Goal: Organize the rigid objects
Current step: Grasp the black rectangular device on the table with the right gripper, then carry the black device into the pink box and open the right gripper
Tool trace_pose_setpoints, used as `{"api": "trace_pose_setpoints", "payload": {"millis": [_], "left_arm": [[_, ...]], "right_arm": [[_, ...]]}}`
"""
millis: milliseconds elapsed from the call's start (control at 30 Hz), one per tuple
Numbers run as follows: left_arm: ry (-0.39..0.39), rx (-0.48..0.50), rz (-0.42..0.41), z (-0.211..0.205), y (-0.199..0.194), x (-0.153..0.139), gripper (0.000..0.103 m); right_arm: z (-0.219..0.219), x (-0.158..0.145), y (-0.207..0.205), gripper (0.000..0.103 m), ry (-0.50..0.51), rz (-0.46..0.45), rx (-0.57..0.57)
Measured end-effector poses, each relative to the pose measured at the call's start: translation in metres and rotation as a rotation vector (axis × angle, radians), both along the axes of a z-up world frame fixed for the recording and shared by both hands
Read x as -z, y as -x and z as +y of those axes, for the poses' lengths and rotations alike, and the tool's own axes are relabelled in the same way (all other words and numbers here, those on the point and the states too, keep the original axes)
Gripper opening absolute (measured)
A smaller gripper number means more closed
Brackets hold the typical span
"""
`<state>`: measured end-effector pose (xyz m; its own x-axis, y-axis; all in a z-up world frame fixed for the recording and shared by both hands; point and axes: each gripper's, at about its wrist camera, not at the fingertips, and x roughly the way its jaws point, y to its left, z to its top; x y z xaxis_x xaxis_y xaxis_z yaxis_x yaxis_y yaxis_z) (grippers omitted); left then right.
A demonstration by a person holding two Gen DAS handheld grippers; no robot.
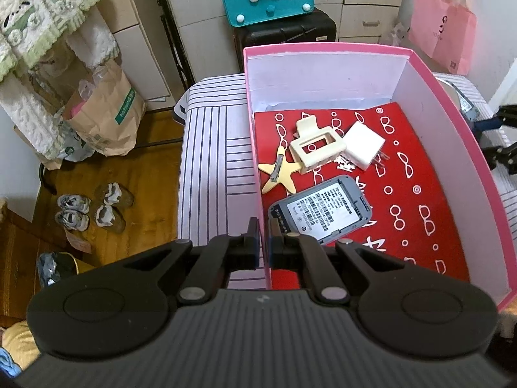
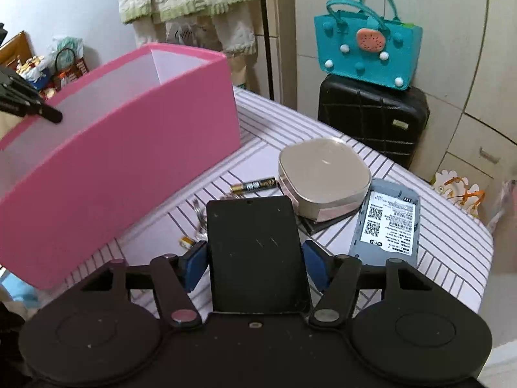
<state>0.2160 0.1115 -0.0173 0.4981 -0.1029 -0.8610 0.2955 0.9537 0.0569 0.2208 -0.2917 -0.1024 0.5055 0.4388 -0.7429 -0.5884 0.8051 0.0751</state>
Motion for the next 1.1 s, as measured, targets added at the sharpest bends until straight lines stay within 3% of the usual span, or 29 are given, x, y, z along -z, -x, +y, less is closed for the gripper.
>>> {"api": "trace_pose_setpoints", "payload": {"millis": [367, 700, 900, 1100], "left_arm": [[-0.022, 0.039, -0.004, -0.001, 0.002, -0.001, 0.004], [-0.012, 0.069, -0.010, 0.002, 0.004, -0.001, 0.005], [0.014, 0.073, -0.026, 0.005, 0.006, -0.001, 0.005], [0.039, 0.070, -0.029, 0.009, 0.006, -0.001, 0.005]], "right_arm": [[0.032, -0.058, 0.039, 0.068, 0.018, -0.123, -0.034], [0.093, -0.122, 0.060, 0.069, -0.009, -0.221, -0.189], [0.149, -0.122, 0.050, 0.069, 0.055, -0.190, -0.318], [0.204, -0.088, 0.021, 0.068, 0.239, -0.057, -0.458]]}}
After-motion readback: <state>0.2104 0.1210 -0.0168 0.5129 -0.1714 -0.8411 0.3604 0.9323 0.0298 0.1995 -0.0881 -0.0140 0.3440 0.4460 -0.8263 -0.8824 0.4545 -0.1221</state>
